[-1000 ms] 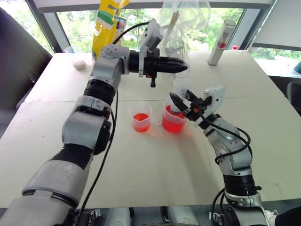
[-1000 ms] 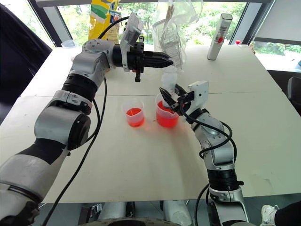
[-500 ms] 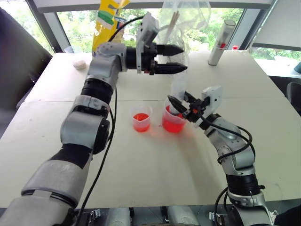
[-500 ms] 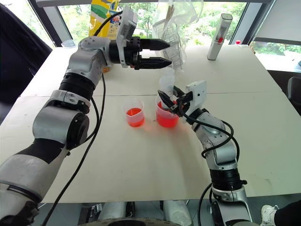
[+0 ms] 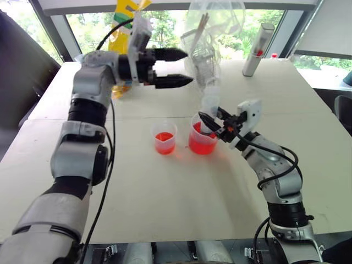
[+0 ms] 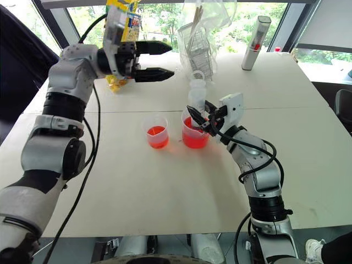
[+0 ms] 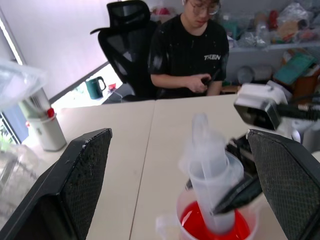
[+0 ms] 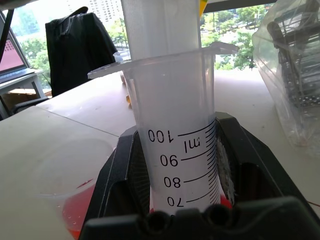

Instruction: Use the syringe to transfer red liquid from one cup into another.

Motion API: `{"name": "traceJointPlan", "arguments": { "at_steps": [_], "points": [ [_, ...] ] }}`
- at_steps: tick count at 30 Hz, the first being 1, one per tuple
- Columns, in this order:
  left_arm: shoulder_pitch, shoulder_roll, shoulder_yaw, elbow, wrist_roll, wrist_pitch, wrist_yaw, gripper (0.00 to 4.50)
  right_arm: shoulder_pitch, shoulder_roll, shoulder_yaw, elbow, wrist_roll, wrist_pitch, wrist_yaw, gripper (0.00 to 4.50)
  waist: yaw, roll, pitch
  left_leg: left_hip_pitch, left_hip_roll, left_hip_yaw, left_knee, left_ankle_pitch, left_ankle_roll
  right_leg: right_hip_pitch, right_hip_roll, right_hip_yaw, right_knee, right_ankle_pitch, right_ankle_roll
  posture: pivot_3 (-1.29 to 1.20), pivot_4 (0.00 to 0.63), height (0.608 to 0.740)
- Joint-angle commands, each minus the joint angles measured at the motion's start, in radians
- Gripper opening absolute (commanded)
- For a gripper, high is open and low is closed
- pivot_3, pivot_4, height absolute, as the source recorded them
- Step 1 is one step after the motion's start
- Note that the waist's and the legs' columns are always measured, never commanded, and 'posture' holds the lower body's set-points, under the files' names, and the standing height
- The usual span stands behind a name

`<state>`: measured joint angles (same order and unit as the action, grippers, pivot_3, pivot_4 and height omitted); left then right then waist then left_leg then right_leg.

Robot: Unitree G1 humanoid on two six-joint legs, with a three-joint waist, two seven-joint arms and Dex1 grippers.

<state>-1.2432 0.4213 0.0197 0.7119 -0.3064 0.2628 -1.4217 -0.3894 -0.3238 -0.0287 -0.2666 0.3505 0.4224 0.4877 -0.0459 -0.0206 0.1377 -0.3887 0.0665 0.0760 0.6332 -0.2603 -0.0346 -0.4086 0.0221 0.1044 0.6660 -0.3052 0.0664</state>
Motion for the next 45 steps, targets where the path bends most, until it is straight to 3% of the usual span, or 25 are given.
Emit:
{"name": "traceJointPlan", "arguments": {
  "at_steps": [1, 7, 13, 20, 27, 38, 45],
  "points": [
    [0.017, 0.044, 0.003, -0.092, -0.013, 0.036, -0.003, 4.44, -0.073, -0.016, -0.043, -0.083, 0.033, 0.011, -0.016, 1.41, 0.001, 0.0, 0.0, 0.0, 0.0, 0.0, 0.0, 0.0, 0.0, 0.0, 0.0, 0.0, 0.0, 0.0, 0.0, 0.0, 0.15, 0.739],
    [0.051, 0.108, 0.021, -0.154, -0.025, 0.083, 0.022, 4.44, -0.252, -0.027, -0.035, -0.116, 0.107, 0.1, -0.003, 1.41, 0.001, 0.0, 0.0, 0.0, 0.0, 0.0, 0.0, 0.0, 0.0, 0.0, 0.0, 0.0, 0.0, 0.0, 0.0, 0.0, 0.15, 0.739],
    [0.087, 0.145, 0.036, -0.226, -0.05, 0.132, 0.056, 4.44, -0.346, 0.112, 0.045, -0.027, 0.15, 0.122, -0.005, 1.41, -0.002, 0.0, 0.0, 0.0, 0.001, 0.0, 0.0, 0.0, 0.0, 0.0, 0.0, 0.0, 0.001, 0.0, 0.0, 0.0, 0.15, 0.739],
    [0.143, 0.199, 0.054, -0.356, -0.1, 0.216, 0.086, 4.44, -0.305, 0.227, 0.165, 0.149, 0.061, -0.024, 0.039, 1.41, -0.001, 0.0, 0.0, -0.001, 0.0, 0.0, 0.002, 0.0, 0.0, 0.0, -0.002, -0.001, 0.001, 0.0, 0.0, 0.0, 0.15, 0.739],
    [0.13, 0.212, 0.077, -0.389, -0.138, 0.266, 0.109, 4.44, -0.261, 0.239, 0.196, 0.195, 0.023, -0.078, 0.075, 1.41, 0.0, 0.0, 0.0, -0.001, 0.0, 0.0, 0.002, 0.0, 0.0, 0.0, -0.002, -0.001, 0.001, 0.0, 0.0, 0.0, 0.15, 0.739],
    [0.025, 0.133, 0.094, -0.326, -0.181, 0.268, 0.119, 4.44, -0.23, 0.242, 0.221, 0.238, -0.005, -0.085, 0.093, 1.41, -0.002, 0.0, 0.0, -0.001, 0.0, 0.0, 0.002, 0.0, 0.0, 0.0, -0.001, -0.001, 0.001, 0.0, 0.0, 0.0, 0.15, 0.739],
    [0.084, 0.193, 0.035, -0.344, -0.109, 0.21, 0.061, 4.44, -0.229, 0.248, 0.208, 0.276, -0.013, -0.097, 0.089, 1.41, -0.008, 0.0, 0.0, 0.0, 0.001, 0.0, 0.001, 0.0, 0.0, 0.0, -0.001, -0.001, 0.001, 0.0, 0.0, 0.0, 0.15, 0.739]
  ]
}}
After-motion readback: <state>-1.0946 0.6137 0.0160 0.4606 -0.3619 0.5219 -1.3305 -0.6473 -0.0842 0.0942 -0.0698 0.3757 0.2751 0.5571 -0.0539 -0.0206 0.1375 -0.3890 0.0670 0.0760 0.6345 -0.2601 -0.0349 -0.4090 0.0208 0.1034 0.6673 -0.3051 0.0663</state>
